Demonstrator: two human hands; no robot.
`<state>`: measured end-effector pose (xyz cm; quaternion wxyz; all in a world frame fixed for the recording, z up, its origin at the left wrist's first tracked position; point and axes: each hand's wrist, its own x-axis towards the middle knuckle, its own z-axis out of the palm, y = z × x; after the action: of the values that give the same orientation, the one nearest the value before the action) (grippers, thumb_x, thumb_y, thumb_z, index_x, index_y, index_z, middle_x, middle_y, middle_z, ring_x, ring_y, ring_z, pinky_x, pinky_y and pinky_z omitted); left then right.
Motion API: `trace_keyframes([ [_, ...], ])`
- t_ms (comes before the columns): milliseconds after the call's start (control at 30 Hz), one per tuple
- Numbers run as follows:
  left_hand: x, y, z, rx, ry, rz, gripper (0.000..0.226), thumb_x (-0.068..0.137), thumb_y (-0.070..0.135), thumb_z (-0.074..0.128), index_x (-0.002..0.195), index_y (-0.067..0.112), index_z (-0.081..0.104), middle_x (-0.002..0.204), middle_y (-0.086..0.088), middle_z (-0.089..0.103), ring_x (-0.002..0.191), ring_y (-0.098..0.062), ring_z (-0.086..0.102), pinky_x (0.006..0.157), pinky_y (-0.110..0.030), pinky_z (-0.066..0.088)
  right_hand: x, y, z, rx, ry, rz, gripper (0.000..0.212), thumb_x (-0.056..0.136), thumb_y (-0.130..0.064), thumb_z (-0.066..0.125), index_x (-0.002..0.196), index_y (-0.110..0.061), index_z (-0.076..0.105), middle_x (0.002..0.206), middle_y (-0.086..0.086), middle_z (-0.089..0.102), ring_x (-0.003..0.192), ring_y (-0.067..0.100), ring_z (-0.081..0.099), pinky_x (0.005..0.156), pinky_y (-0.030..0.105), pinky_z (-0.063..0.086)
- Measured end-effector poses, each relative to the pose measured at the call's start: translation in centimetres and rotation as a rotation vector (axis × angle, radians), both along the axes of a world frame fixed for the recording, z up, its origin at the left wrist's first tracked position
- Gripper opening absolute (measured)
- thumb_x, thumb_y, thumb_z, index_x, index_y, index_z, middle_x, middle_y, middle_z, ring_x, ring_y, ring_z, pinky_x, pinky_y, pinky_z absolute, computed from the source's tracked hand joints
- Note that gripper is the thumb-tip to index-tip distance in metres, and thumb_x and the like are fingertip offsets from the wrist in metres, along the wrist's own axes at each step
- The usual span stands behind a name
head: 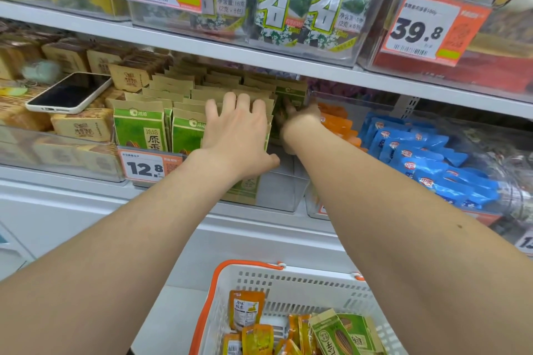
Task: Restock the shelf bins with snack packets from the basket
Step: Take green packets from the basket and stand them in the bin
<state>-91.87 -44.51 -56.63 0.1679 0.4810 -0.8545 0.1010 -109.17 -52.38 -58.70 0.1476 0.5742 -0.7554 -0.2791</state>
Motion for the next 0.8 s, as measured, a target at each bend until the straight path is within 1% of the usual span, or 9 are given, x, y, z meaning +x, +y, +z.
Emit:
trace_keyframes([
  [33,0.0,0.1,0.0,0.001,-0.004,0.003,0.088,0.072,0.070,0.071,0.135,0.015,0.046,0.140,-0.013,0.048,0.131,-0.039,0.039,0.110,-0.056,0.032,0.0,-0.4,0.0,-0.011,-0.053,-0.007,0.097,0.097,-0.050,0.050,0.163,-0.019,-0.014,0.173,0.010,-0.009,0.159,0.032,-0.003,0.124,0.048,-0.017],
  [100,0.0,0.2,0.0,0.000,-0.010,0.007,0.088,0.072,0.069,0.073,0.135,0.014,0.045,0.139,-0.014,0.047,0.128,-0.041,0.042,0.109,-0.056,0.033,0.7,0.0,0.6,-0.015,-0.053,-0.003,0.097,0.092,-0.045,0.058,0.165,-0.024,-0.002,0.173,0.013,-0.001,0.157,0.041,0.005,0.122,0.062,0.005],
  [167,0.1,0.3,-0.1,0.001,-0.012,0.009,0.087,0.072,0.068,0.074,0.133,0.013,0.045,0.137,-0.015,0.047,0.125,-0.042,0.043,0.109,-0.056,0.033,1.7,1.7,1.6,-0.005,-0.064,0.032,0.090,0.091,-0.033,0.066,0.165,-0.021,0.015,0.170,0.017,0.012,0.154,0.043,0.018,0.119,0.063,0.020],
  [300,0.0,0.8,-0.2,0.004,0.014,0.000,0.092,0.072,0.068,0.075,0.138,0.013,0.042,0.139,-0.013,0.045,0.128,-0.044,0.042,0.110,-0.058,0.032,2.1,4.4,3.0,-0.091,-0.137,0.077,0.071,0.089,-0.019,0.070,0.153,-0.014,0.040,0.150,0.018,0.045,0.142,0.040,0.039,0.120,0.060,0.024],
  [467,-0.5,2.4,-0.4,0.040,0.055,-0.081,0.103,0.077,0.060,0.075,0.155,0.011,0.028,0.158,-0.010,0.032,0.152,-0.047,0.018,0.119,-0.064,0.020,2.4,8.4,3.4,-0.439,-0.501,0.188,0.038,0.089,-0.018,0.063,0.126,-0.013,0.056,0.126,0.015,0.060,0.120,0.039,0.056,0.107,0.053,0.041],
  [533,-0.6,3.3,-0.7,-0.021,0.090,-0.130,0.097,0.075,0.052,0.076,0.152,0.011,0.034,0.157,-0.011,0.035,0.152,-0.044,0.021,0.118,-0.063,0.024,2.5,10.6,2.5,-0.627,-0.568,0.282,0.032,0.086,-0.015,0.061,0.118,-0.013,0.059,0.117,0.013,0.065,0.111,0.038,0.060,0.091,0.046,0.045],
  [633,-0.9,5.1,-1.3,-0.156,0.141,-0.162,0.074,0.068,0.040,0.075,0.133,0.014,0.048,0.133,-0.012,0.047,0.123,-0.040,0.043,0.095,-0.051,0.040,2.5,13.9,0.6,-0.845,-0.568,0.344,0.032,0.080,-0.011,0.059,0.112,-0.017,0.065,0.108,0.006,0.066,0.102,0.032,0.057,0.081,0.041,0.041],
  [700,-1.2,6.5,-1.5,-0.206,0.153,-0.142,0.060,0.069,0.040,0.075,0.116,0.015,0.049,0.115,-0.010,0.047,0.104,-0.035,0.045,0.079,-0.045,0.039,2.0,16.3,-0.8,-1.002,-0.535,0.403,0.030,0.077,-0.009,0.056,0.103,-0.017,0.068,0.099,0.003,0.066,0.095,0.030,0.054,0.077,0.039,0.036],
  [800,-1.8,8.6,-2.1,-0.023,0.087,-0.143,0.044,0.081,0.045,0.073,0.104,0.018,0.046,0.106,-0.005,0.056,0.101,-0.032,0.053,0.076,-0.041,0.039,0.2,20.3,-3.6,-1.144,-0.509,0.533,0.017,0.074,-0.010,0.050,0.083,-0.015,0.064,0.075,0.003,0.061,0.075,0.030,0.053,0.066,0.041,0.034],
])
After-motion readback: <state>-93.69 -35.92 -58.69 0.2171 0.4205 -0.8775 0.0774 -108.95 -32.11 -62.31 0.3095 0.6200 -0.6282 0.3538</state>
